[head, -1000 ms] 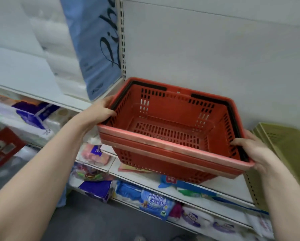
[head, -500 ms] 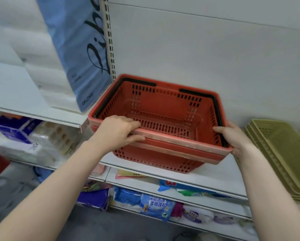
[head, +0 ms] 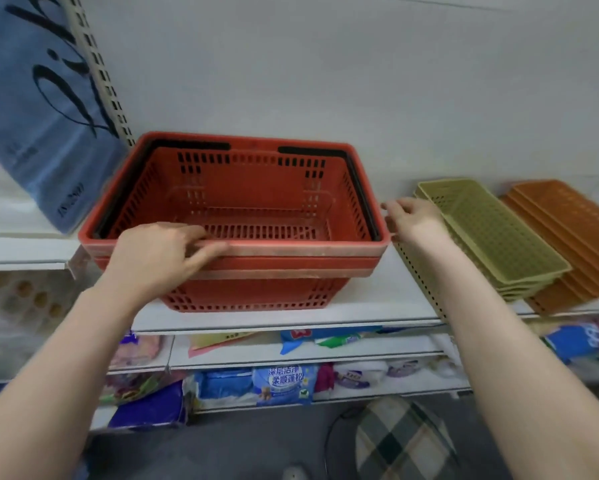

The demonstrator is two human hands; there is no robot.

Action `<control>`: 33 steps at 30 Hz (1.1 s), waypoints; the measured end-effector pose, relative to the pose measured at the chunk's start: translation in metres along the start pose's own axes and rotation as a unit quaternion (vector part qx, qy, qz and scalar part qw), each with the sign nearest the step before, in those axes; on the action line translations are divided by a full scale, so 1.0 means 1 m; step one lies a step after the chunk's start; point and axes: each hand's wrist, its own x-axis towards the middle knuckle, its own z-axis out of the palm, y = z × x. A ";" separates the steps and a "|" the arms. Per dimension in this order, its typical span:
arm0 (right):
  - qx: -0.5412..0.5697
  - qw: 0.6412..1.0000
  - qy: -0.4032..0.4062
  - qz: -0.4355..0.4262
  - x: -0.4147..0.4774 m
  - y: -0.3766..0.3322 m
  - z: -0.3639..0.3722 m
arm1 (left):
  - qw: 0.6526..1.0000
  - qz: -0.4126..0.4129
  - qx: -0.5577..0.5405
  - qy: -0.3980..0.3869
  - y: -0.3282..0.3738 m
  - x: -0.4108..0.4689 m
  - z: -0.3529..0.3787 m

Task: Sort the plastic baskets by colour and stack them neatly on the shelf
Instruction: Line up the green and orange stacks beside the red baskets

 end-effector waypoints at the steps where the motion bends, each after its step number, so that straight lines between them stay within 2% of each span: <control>1: -0.001 1.000 0.026 -0.012 -0.008 0.009 -0.014 | 1.000 -0.021 -0.010 0.000 0.005 0.002 -0.002; 4: -0.092 0.985 0.148 -0.020 -0.027 0.049 -0.069 | 0.995 -0.026 -0.086 0.031 0.036 0.011 -0.013; 6: -0.122 0.962 0.244 0.023 -0.030 0.086 -0.106 | 0.988 -0.012 -0.137 0.069 0.070 0.021 -0.020; 8: -0.112 0.938 0.300 0.130 -0.024 0.129 -0.139 | 0.975 0.009 -0.185 0.124 0.115 0.032 -0.022; 9: -0.084 0.929 0.297 0.206 -0.020 0.149 -0.147 | 0.966 0.025 -0.208 0.150 0.138 0.037 -0.024; 11: 0.053 0.914 0.227 0.332 -0.015 0.176 -0.144 | 0.953 0.064 -0.240 0.174 0.181 0.048 -0.021; 12: 0.141 0.904 0.180 0.361 -0.011 0.191 -0.145 | 0.948 0.088 -0.251 0.174 0.209 0.056 -0.015; 14: 0.295 0.873 0.089 0.378 0.004 0.216 -0.142 | 0.946 0.113 -0.265 0.149 0.266 0.074 0.002; 15: 0.338 0.861 0.050 0.376 0.012 0.223 -0.141 | 0.948 0.107 -0.271 0.125 0.293 0.082 0.014; 18: 0.318 0.877 -0.038 0.357 0.028 0.229 -0.154 | 0.939 -0.001 -0.342 0.027 0.362 0.105 0.056; 21: 0.251 0.898 -0.086 0.350 0.040 0.246 -0.185 | 0.893 -0.144 -0.425 -0.027 0.402 0.121 0.094; 25: 0.219 0.925 -0.077 0.302 0.059 0.275 -0.222 | 0.819 -0.331 -0.468 -0.030 0.418 0.126 0.120; 27: 0.223 0.936 -0.057 0.266 0.060 0.282 -0.229 | 0.805 -0.404 -0.433 -0.045 0.416 0.123 0.126; 29: 0.250 0.936 -0.073 0.239 0.055 0.286 -0.229 | 0.803 -0.428 -0.410 -0.057 0.413 0.118 0.129; 30: 0.249 0.936 -0.096 0.228 0.053 0.289 -0.227 | 0.784 -0.428 -0.445 -0.065 0.410 0.118 0.133; 33: 0.216 0.949 -0.123 0.197 0.042 0.291 -0.221 | 0.685 -0.418 -0.581 -0.136 0.405 0.118 0.138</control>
